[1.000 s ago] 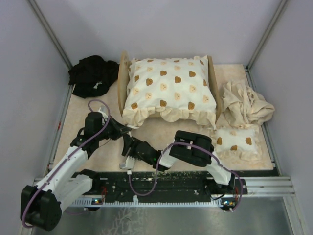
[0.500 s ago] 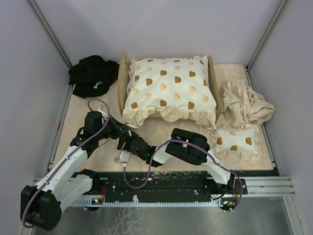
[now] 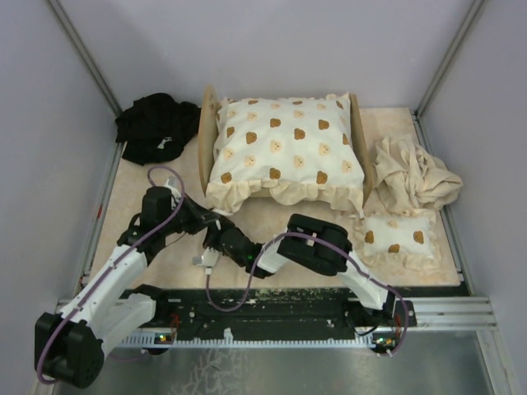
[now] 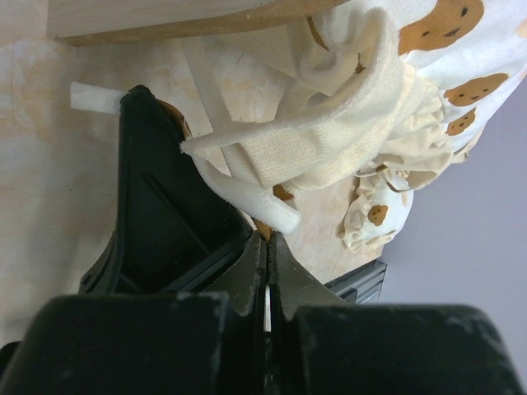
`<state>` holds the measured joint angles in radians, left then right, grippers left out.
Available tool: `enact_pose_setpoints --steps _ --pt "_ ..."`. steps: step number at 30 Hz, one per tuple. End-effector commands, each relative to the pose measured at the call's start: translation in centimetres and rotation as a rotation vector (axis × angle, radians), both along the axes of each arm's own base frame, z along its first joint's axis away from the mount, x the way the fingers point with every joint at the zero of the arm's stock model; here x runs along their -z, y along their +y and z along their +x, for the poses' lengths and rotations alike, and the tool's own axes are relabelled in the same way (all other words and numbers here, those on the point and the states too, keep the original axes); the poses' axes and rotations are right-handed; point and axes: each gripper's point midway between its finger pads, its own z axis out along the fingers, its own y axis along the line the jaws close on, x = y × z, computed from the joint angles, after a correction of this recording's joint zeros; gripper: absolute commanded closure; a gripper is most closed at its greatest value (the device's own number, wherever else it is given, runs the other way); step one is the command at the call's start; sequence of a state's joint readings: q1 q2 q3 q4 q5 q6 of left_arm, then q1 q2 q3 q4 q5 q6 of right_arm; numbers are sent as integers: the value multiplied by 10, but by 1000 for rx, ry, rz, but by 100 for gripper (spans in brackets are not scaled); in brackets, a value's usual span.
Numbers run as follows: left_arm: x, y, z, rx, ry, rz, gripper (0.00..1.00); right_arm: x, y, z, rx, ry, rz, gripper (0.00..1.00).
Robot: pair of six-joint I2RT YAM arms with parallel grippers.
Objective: Set up the pet bed
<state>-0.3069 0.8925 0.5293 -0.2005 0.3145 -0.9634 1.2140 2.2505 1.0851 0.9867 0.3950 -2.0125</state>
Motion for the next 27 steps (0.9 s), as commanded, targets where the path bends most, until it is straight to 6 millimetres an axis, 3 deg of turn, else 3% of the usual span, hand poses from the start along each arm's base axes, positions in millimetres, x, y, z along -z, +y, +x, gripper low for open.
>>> enact_pose_setpoints --steps 1,7,10,16,21,27 --pt "-17 -1 2 22 -58 9 100 -15 -5 -10 -43 54 53 100" --pt "-24 -3 0 80 -149 28 100 3 -8 -45 -80 336 129 100" --pt "-12 -4 -6 118 -130 53 100 14 -12 -64 -79 565 212 100" --pt "7 8 -7 105 -101 139 100 2 -39 -98 -107 898 451 100" --pt "9 5 -10 134 -112 129 100 -31 -63 -82 -22 1243 1002 100" --pt "20 4 -15 146 -89 121 100 -45 -73 -55 14 1564 1368 100"
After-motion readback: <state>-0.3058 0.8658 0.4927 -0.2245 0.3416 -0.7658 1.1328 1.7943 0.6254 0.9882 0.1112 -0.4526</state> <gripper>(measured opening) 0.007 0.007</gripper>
